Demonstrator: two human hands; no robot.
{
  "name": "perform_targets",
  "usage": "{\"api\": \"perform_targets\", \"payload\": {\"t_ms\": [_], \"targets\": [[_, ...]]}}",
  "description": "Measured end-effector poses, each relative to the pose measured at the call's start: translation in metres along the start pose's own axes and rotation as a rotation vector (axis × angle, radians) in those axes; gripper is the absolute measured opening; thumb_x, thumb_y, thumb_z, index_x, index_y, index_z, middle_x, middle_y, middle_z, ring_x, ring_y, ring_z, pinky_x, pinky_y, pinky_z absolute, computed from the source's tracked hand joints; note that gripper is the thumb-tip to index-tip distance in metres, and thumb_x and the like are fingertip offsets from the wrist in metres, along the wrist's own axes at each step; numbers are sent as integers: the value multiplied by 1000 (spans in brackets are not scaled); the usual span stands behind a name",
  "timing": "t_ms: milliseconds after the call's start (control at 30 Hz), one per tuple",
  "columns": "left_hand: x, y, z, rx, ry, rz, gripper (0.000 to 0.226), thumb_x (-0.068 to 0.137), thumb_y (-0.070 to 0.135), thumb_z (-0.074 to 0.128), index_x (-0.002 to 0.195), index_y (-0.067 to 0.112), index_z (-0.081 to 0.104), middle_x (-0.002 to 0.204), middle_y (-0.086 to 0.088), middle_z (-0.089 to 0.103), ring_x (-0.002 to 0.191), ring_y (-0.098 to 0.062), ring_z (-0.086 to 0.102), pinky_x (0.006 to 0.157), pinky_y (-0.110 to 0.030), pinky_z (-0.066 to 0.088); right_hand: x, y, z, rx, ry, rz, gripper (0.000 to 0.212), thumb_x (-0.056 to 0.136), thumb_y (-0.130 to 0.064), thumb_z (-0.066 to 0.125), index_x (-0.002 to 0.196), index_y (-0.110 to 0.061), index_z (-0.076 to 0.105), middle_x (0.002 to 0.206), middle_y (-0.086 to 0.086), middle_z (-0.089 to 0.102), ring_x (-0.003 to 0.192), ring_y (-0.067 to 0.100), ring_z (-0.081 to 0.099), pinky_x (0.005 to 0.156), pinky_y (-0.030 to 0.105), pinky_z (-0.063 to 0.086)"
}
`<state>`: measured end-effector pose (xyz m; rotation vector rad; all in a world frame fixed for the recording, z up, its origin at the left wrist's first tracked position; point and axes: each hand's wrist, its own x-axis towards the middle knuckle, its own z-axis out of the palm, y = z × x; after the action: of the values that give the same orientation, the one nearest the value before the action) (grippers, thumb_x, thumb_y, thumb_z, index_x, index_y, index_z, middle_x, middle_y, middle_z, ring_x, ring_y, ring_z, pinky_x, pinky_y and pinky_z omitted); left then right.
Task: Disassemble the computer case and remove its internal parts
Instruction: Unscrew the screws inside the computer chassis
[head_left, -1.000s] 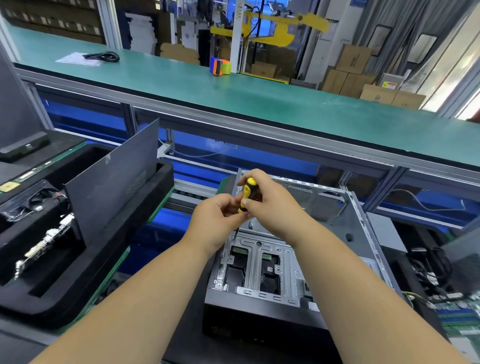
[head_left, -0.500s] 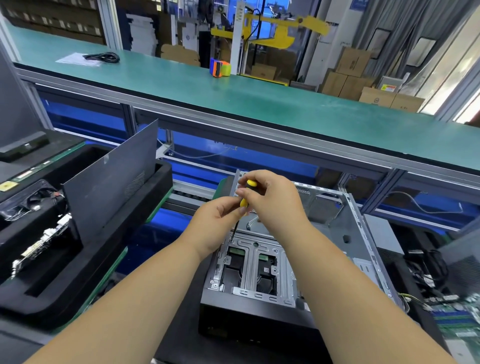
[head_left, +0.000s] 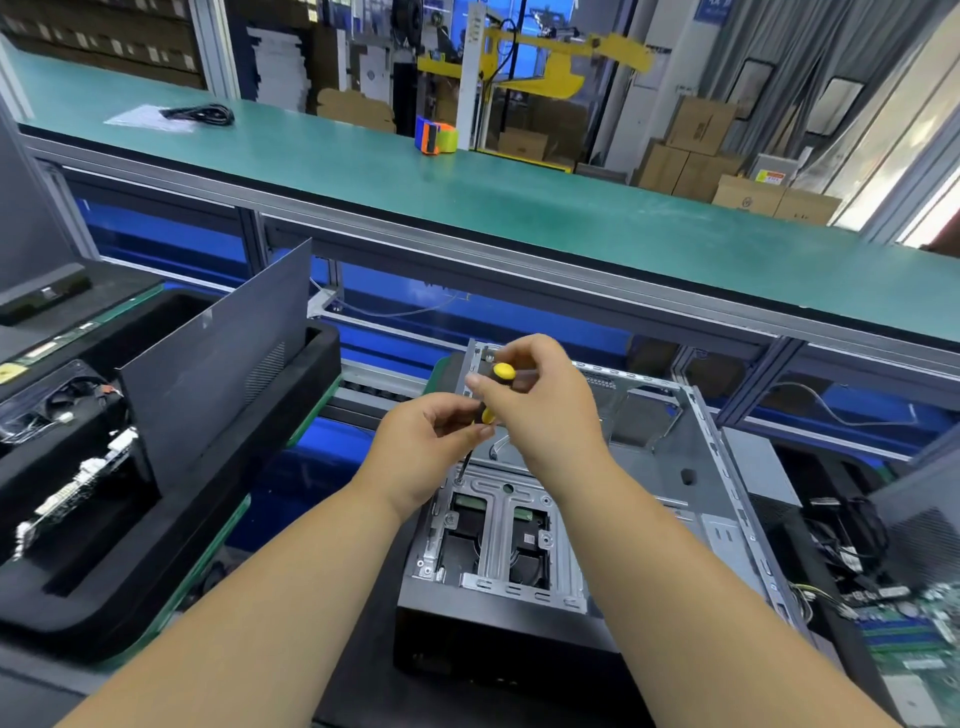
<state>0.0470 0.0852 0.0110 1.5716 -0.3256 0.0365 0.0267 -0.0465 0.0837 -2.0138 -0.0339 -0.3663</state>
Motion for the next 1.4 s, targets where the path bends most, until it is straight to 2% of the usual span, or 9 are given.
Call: {"api": "perform_targets", "payload": {"t_ms": [100, 400, 567, 700, 867, 1033, 1167, 1300, 1400], "targets": [[0, 1, -1, -10, 21, 2, 22, 81, 8, 76, 95, 25, 75, 93, 2, 75, 92, -12, 70, 79, -20, 55, 2, 1, 0, 63, 66, 44, 23, 72, -21, 85, 82, -18, 65, 74, -10, 66, 68, -1, 61, 60, 15, 50], [5, 0, 3, 95, 82, -27, 18, 77, 23, 81, 85, 25, 64, 76, 5, 66, 66, -1, 57, 63, -13, 48, 11, -5, -11, 38, -217, -3, 19, 89, -4, 67, 104, -15, 72, 95, -4, 76, 93, 5, 70, 93, 34, 55], [2, 1, -3, 29, -79, -33, 17, 94, 21, 63, 103, 33, 72, 101, 3, 73, 101, -11, 66, 91, -27, 50, 13, -2, -15, 8, -246, -24, 20, 91, -3, 63, 105, -15, 70, 93, -6, 75, 86, 7, 71, 75, 23, 58], [1, 2, -6, 54, -55, -39, 22, 92, 17, 66, 93, 36, 76, 93, 5, 75, 94, -7, 68, 83, -18, 49, 11, -2, -13, 15, -242, -26, 19, 90, -7, 66, 104, -19, 70, 94, -7, 74, 86, 11, 70, 75, 25, 59], [2, 1, -9, 11, 29, -43, 15, 81, 14, 77, 91, 25, 76, 87, 2, 74, 84, -10, 68, 74, -18, 52, 1, -2, -1, 122, -16, 37, 25, 73, -22, 85, 91, -22, 68, 84, -6, 70, 77, 3, 64, 69, 24, 53], [2, 8, -6, 39, 22, -5, 17, 79, 12, 78, 83, 27, 73, 80, 5, 72, 75, -4, 66, 66, -12, 49, -1, -6, 5, -180, 50, -28, 32, 72, -47, 81, 88, -32, 58, 83, -13, 63, 76, 1, 58, 63, 23, 46], [1, 6, 3, 110, 45, -3, 17, 78, 17, 79, 76, 28, 66, 70, 12, 66, 65, -2, 58, 61, -13, 46, 5, -10, 3, -386, 40, -130, 26, 80, -38, 77, 77, -28, 53, 77, -10, 58, 72, 6, 54, 58, 26, 40], [1, 5, 5, 131, 39, -1, 16, 80, 20, 78, 79, 25, 63, 70, 11, 62, 65, -3, 52, 63, -16, 46, 7, -15, -4, -390, 3, -115, 20, 79, -32, 79, 80, -25, 60, 75, -9, 61, 73, 12, 58, 64, 34, 52], [2, 9, 1, 55, -61, -15, 12, 89, 21, 70, 100, 18, 67, 94, -6, 68, 85, -13, 60, 83, -29, 53, 6, -17, -8, -275, -44, -71, 13, 79, -25, 79, 85, -24, 68, 77, -11, 65, 75, 9, 62, 68, 39, 58]]}}
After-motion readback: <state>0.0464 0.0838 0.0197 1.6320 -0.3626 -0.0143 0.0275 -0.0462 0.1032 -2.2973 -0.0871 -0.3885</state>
